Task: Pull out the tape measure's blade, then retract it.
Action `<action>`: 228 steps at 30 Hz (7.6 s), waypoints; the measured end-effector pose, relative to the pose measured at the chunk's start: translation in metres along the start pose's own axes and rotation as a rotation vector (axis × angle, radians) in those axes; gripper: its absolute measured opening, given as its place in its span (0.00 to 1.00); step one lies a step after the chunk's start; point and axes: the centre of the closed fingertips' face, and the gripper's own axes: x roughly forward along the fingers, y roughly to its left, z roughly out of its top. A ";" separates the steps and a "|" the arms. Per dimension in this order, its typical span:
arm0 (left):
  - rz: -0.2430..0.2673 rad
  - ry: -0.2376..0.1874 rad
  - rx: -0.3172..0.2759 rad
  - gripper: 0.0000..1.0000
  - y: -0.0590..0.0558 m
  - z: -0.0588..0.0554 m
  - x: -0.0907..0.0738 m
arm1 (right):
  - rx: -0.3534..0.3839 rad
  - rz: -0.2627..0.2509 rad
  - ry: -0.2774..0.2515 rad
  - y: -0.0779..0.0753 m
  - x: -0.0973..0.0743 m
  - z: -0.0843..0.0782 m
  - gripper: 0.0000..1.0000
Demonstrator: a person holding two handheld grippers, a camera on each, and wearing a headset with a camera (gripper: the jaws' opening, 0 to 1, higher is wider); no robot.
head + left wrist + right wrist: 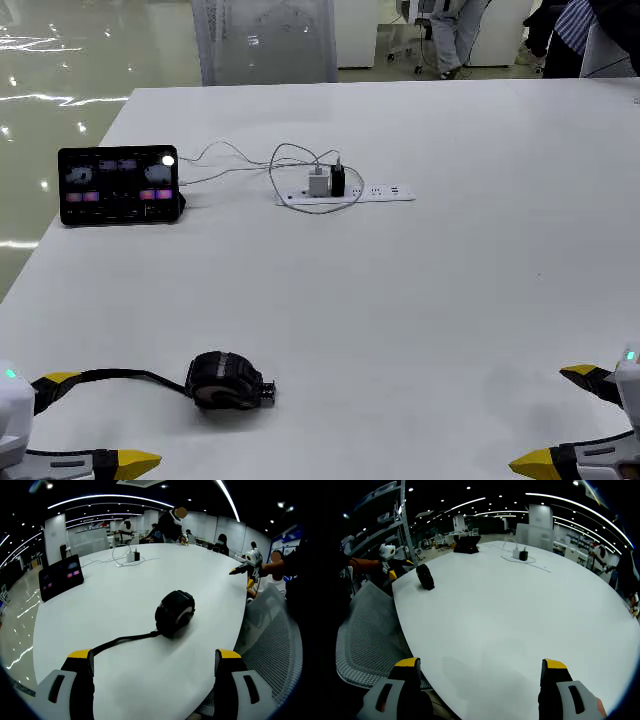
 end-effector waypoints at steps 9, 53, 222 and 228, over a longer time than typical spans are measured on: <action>-0.010 0.012 0.005 0.99 -0.002 -0.003 0.000 | 0.000 0.000 -0.008 0.000 0.000 0.003 0.99; -0.303 0.265 0.512 0.99 -0.029 0.023 0.054 | -0.215 0.183 -0.050 0.035 0.076 0.069 0.99; -0.339 0.396 0.633 0.35 -0.051 0.031 0.122 | -0.579 0.433 0.139 0.127 0.207 0.118 0.09; -0.339 0.394 0.632 0.35 -0.051 0.031 0.122 | -0.581 0.431 0.143 0.124 0.204 0.116 0.09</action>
